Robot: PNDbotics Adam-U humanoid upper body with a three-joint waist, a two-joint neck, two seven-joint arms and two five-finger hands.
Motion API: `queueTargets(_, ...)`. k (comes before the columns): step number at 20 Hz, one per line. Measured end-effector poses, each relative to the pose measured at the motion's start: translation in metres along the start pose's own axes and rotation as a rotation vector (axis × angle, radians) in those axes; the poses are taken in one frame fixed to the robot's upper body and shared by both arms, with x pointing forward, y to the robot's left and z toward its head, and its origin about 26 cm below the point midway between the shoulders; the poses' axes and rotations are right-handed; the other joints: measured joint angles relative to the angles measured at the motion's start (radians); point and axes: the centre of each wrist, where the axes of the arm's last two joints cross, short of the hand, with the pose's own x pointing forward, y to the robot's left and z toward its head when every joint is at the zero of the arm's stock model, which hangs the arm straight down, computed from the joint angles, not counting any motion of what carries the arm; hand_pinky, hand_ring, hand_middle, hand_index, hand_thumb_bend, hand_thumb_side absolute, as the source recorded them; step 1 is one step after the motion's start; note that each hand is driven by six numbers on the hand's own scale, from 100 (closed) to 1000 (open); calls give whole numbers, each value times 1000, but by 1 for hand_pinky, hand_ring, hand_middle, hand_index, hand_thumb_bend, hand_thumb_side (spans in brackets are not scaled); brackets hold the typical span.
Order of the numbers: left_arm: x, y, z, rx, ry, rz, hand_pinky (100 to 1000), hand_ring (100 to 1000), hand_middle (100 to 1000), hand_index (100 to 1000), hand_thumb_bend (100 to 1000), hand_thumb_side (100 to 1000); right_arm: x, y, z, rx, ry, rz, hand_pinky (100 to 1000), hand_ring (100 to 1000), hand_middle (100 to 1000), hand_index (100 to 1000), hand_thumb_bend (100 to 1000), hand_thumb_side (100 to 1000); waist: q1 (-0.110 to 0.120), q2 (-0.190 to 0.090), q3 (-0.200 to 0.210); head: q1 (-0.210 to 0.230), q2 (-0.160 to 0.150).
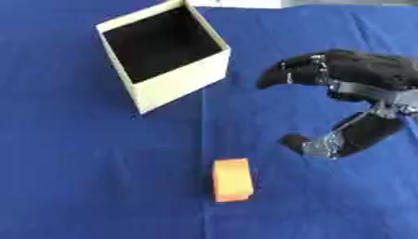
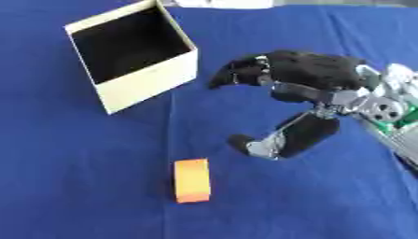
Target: Pick up objects on the table and place them in the box.
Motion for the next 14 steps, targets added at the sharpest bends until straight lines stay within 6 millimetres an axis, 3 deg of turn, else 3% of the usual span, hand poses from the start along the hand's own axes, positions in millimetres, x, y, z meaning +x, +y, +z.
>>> queueTargets(14, 0, 0, 0, -3, 2, 0, 579, 552, 612, 666, 588, 847, 17, 12, -27, 218, -53, 8, 915, 918, 877, 961, 347, 326, 0, -8, -7, 0, 6)
